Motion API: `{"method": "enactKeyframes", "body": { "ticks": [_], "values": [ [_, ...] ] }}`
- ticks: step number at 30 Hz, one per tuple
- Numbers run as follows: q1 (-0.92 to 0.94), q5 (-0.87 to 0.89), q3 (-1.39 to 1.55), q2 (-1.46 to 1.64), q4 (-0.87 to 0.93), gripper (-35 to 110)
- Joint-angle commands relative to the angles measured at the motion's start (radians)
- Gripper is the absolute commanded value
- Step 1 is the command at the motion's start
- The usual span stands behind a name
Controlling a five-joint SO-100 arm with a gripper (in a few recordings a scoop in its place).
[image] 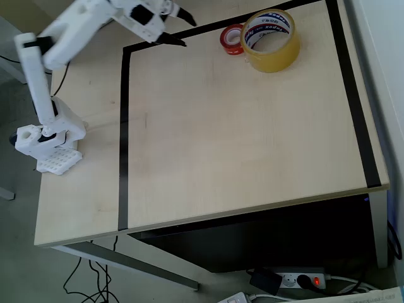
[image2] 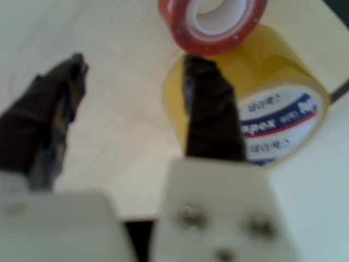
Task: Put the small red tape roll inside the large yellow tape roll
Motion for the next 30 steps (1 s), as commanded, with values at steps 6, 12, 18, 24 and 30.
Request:
{"method": "enactKeyframes", "body": {
  "ticks": [6, 12, 18, 24, 30],
  "values": [
    [0.012, -0.025, -0.758, -0.302, 0.16, 22],
    [0.018, -0.025, -0.753, -0.325, 0.12, 24],
    [0.025, -0.031, -0.729, -0.391, 0.089, 26],
    [0.028, -0.032, -0.729, -0.488, 0.064, 27],
    [0.028, -0.043, -0.716, -0.546, 0.051, 28]
  ]
}}
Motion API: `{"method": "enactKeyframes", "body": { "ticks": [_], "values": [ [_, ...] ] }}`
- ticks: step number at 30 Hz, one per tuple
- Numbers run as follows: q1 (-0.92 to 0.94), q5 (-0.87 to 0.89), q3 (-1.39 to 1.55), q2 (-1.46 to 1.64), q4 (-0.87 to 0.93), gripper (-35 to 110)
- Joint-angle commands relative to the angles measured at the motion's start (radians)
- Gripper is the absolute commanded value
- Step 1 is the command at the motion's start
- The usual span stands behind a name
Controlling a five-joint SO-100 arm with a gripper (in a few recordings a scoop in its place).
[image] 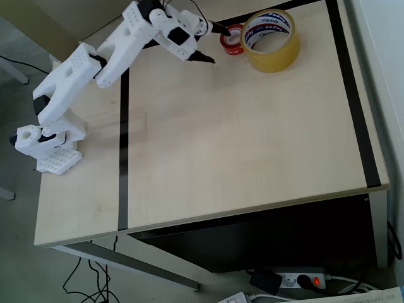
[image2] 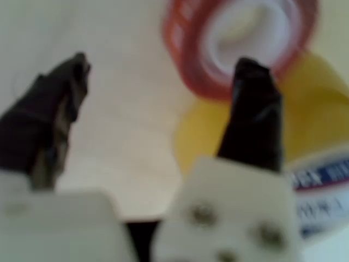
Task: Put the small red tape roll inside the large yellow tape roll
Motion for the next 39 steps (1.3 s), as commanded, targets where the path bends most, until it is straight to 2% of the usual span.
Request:
{"method": "enactKeyframes", "body": {
  "ticks": [1, 7, 15, 23, 27, 32, 36, 39],
  "values": [
    [-0.009, -0.026, -0.029, 0.044, -0.005, 28],
    [0.021, -0.044, 0.032, 0.031, 0.006, 28],
    [0.029, -0.106, 0.04, 0.071, 0.184, 28],
    [0.021, -0.123, 0.307, 0.318, 0.186, 27],
    [0.011, -0.123, 0.321, 0.342, 0.186, 26],
    [0.0, -0.123, 0.244, 0.275, 0.186, 16],
    [-0.005, -0.123, 0.219, 0.244, 0.186, 14],
    [-0.005, -0.123, 0.209, 0.216, 0.186, 6]
  ]
}}
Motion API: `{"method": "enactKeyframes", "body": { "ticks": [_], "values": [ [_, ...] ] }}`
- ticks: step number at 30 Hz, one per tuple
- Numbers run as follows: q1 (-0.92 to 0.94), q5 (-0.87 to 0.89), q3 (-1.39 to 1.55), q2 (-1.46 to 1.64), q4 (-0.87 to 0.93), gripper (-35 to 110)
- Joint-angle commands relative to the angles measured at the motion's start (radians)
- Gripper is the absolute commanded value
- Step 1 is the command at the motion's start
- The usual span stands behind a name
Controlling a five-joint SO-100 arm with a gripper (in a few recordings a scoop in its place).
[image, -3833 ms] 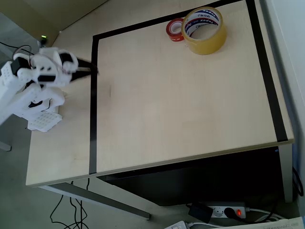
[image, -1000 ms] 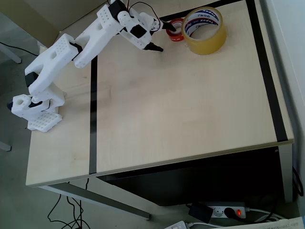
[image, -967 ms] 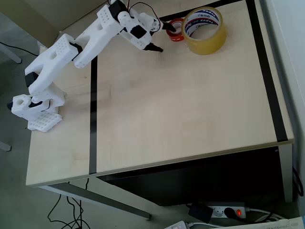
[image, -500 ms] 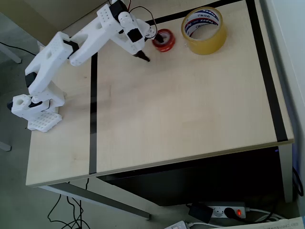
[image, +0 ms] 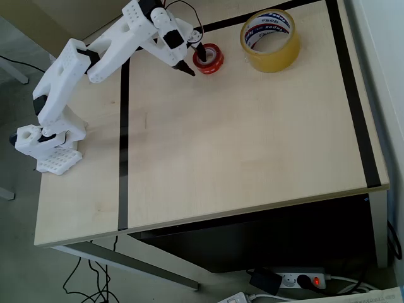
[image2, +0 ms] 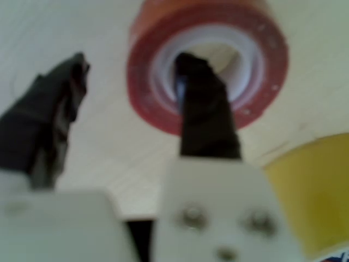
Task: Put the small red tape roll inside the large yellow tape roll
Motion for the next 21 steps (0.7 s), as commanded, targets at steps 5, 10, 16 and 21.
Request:
{"method": "enactKeyframes", "body": {
  "ticks": [5, 10, 16, 21],
  "values": [
    [0.0, -0.02, -0.112, -0.021, 0.028, 6],
    [-0.005, -0.018, -0.129, -0.055, 0.028, 16],
    [-0.012, -0.021, -0.135, -0.058, 0.028, 7],
    [-0.003, -0.021, -0.147, -0.048, 0.028, 0]
  ]
}}
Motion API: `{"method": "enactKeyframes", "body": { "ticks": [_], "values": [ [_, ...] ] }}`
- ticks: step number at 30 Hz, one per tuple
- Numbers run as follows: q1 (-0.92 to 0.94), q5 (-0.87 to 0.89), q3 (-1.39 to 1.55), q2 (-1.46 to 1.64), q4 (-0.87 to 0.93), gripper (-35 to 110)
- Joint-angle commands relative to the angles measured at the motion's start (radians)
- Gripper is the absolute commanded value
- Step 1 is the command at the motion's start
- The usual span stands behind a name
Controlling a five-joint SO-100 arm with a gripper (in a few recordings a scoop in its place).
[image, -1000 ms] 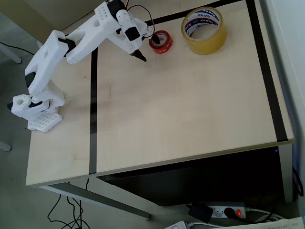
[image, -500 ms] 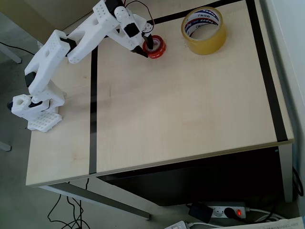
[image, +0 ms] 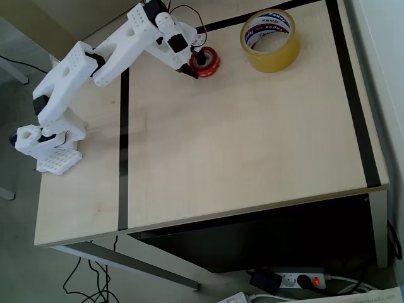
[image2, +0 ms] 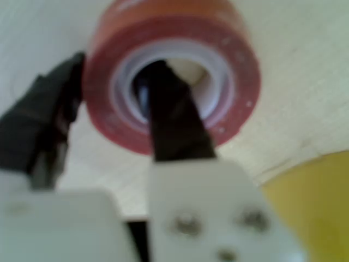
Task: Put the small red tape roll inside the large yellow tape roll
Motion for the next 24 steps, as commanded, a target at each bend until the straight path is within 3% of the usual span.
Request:
{"method": "enactKeyframes", "body": {
  "ticks": [1, 8, 16, 24],
  "values": [
    [0.006, -0.018, -0.067, 0.067, 0.026, 0],
    [0.063, -0.009, -0.416, 0.186, -0.029, 0],
    [0.075, -0.009, -0.411, 0.284, -0.337, 0],
    [0.06, -0.009, -0.411, 0.193, -0.416, 0]
  ]
}}
